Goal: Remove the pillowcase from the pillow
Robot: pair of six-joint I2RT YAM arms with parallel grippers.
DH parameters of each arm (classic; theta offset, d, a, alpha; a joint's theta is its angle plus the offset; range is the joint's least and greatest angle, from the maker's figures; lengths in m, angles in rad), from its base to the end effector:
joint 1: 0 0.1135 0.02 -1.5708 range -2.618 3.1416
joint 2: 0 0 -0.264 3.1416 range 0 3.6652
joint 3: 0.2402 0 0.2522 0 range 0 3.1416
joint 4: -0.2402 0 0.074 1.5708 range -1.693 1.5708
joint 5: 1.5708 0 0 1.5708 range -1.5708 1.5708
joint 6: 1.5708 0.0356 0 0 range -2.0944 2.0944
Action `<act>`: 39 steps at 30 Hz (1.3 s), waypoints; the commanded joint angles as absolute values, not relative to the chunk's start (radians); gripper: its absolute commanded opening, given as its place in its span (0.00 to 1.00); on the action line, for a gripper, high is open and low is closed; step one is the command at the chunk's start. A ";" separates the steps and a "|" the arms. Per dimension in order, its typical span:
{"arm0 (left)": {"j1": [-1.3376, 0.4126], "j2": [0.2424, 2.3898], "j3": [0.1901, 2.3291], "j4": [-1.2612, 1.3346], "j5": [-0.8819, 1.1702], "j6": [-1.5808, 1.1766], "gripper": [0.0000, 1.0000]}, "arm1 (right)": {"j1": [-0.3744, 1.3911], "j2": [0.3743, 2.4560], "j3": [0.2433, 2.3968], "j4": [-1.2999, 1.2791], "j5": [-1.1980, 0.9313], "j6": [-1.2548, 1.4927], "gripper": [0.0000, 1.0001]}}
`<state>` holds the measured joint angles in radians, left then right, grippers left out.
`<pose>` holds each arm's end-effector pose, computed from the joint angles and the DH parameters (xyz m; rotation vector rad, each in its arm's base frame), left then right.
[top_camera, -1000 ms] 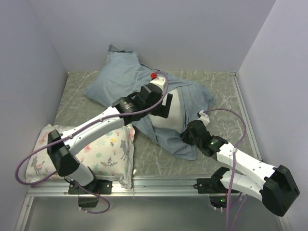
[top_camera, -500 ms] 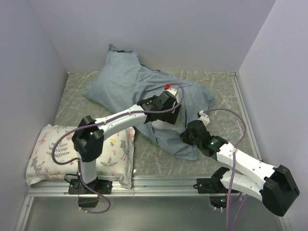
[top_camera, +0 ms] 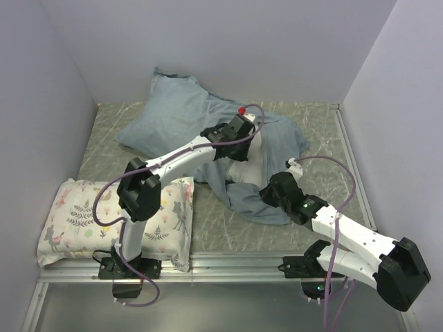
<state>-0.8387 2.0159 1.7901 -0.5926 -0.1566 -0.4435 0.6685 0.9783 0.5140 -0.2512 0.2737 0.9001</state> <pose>0.3119 -0.3388 0.2757 0.4010 2.3845 -0.4190 0.1631 0.1165 0.2054 0.4098 2.2713 0.5170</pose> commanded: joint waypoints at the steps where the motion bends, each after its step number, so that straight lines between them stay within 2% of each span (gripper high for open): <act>1: -0.750 2.026 1.857 -0.558 -0.088 -0.468 0.00 | 0.666 0.965 0.493 -0.294 0.293 0.919 0.03; 14: -0.532 1.957 1.968 -0.584 0.077 -0.503 0.00 | 0.664 0.957 0.469 -0.328 0.322 0.962 0.05; 18: -0.528 1.898 1.944 -0.558 0.092 -0.518 0.00 | 0.637 0.994 0.468 -0.285 0.299 0.947 0.06; 22: -0.522 1.907 2.032 -0.606 0.136 -0.522 0.00 | 0.640 1.064 0.499 -0.269 0.292 0.937 0.04; 30: -0.526 1.847 2.023 -0.588 0.227 -0.560 0.00 | 0.640 1.132 0.543 -0.239 0.293 0.920 0.08; 39: -0.575 1.547 1.550 -0.474 0.282 -0.561 0.00 | 0.494 1.212 0.670 -0.250 0.261 0.807 0.20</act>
